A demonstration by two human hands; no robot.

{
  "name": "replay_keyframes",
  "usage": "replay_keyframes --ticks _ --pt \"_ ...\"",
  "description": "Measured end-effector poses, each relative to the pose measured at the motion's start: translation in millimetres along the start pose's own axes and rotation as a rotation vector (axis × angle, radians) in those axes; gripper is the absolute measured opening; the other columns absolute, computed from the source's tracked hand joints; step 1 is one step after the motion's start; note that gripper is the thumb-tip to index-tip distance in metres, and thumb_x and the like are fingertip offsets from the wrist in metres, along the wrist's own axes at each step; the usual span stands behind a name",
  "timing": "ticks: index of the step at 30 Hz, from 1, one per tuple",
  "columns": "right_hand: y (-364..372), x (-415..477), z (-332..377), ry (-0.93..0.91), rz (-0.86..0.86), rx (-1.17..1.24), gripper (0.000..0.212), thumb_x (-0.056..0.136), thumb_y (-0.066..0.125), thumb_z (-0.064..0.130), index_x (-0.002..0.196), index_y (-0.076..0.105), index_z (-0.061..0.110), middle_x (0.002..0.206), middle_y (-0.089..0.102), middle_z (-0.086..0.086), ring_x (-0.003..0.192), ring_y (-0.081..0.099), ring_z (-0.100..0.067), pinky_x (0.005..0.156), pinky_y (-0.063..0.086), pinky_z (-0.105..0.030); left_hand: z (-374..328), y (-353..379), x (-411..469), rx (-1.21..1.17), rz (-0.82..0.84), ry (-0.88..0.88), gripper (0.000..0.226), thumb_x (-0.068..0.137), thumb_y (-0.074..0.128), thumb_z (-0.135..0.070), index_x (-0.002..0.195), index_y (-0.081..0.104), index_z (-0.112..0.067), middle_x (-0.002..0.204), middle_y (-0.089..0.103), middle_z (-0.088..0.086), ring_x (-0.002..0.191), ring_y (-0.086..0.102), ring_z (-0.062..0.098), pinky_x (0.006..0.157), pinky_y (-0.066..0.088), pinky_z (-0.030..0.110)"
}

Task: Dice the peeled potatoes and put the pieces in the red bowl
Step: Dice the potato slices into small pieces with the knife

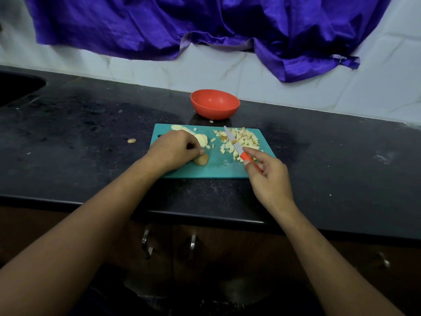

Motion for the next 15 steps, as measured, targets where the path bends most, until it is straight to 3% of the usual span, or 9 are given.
replay_keyframes --ticks 4,7,10,15 --pt "13 -15 18 -0.066 0.071 -0.147 0.036 0.099 0.061 0.033 0.134 0.063 0.042 0.086 0.075 0.005 0.048 0.052 -0.010 0.048 0.044 -0.030 4 -1 -12 -0.097 -0.083 0.044 0.020 0.087 0.074 -0.053 0.097 0.075 -0.037 0.094 0.070 -0.018 0.083 0.060 0.002 0.067 0.045 0.029" --pt "24 -25 37 -0.133 0.117 -0.281 0.040 0.100 0.056 0.035 0.139 0.058 0.045 0.091 0.072 0.011 0.052 0.055 -0.008 0.050 0.045 -0.030 7 6 -20 -0.179 -0.072 0.088 0.025 0.080 0.080 -0.053 0.099 0.074 -0.039 0.094 0.068 -0.019 0.075 0.059 0.000 0.065 0.043 0.025" --pt "39 -30 54 -0.174 0.157 -0.412 0.043 0.102 0.051 0.035 0.144 0.053 0.041 0.087 0.064 0.015 0.056 0.046 -0.004 0.053 0.033 -0.022 11 6 -21 -0.231 -0.086 0.065 0.022 0.081 0.083 -0.044 0.101 0.077 -0.039 0.091 0.068 -0.020 0.071 0.058 -0.001 0.066 0.042 0.024" --pt "52 -28 69 -0.218 0.151 -0.536 0.044 0.103 0.047 0.035 0.147 0.052 0.039 0.089 0.070 0.007 0.065 0.056 -0.009 0.062 0.051 -0.033 14 6 -21 -0.280 -0.092 0.064 0.023 0.081 0.085 -0.039 0.103 0.079 -0.036 0.086 0.070 -0.020 0.073 0.060 -0.002 0.068 0.045 0.022"
Point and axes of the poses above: each hand's wrist, its own x-axis towards the middle knuckle, its own y-axis out of the palm, z = x × y, the point moved 9 cm from there along x, towards the middle knuckle
